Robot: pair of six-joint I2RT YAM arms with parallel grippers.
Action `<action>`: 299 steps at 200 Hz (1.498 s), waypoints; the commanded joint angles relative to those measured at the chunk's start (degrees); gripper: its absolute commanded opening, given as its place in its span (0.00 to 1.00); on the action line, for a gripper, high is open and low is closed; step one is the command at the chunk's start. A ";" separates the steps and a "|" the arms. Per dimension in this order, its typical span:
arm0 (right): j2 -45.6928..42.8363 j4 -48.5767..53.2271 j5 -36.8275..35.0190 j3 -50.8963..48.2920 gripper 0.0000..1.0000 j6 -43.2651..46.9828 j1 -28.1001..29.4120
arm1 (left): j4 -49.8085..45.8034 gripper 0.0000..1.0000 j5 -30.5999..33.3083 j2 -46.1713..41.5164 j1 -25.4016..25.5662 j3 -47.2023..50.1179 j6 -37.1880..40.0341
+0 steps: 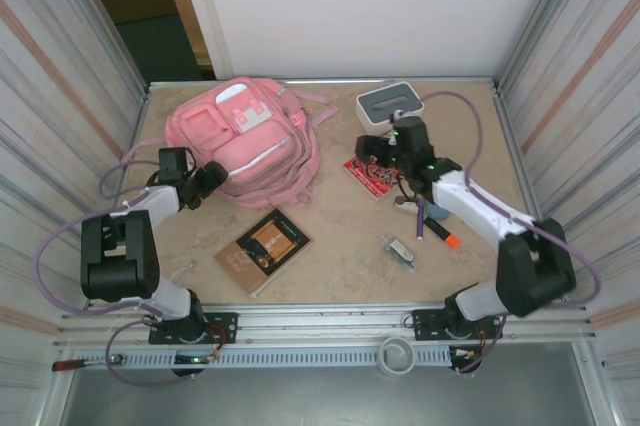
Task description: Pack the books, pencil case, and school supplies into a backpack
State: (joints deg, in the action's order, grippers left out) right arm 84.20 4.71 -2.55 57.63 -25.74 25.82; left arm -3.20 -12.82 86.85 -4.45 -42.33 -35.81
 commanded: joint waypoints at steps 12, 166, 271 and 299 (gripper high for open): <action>14.43 2.99 14.15 10.86 0.86 -7.81 5.20 | -1.29 0.66 -3.94 1.69 2.60 -1.97 -0.39; 26.36 -9.76 21.32 17.79 0.00 -22.76 9.50 | 4.30 0.33 -8.71 8.53 9.36 -7.12 -0.87; 31.75 -5.33 26.06 31.92 0.31 -20.73 24.71 | -4.80 0.57 -0.25 14.78 -0.41 -25.92 3.69; 27.33 3.62 22.93 32.03 0.53 -10.80 24.53 | -6.42 0.70 6.08 9.52 -5.35 -25.27 3.77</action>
State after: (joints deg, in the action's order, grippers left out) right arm 116.11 3.09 16.82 87.83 -45.84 49.69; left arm -6.13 -10.35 101.69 -8.10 -66.85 -32.91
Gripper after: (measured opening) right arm 0.479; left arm 0.666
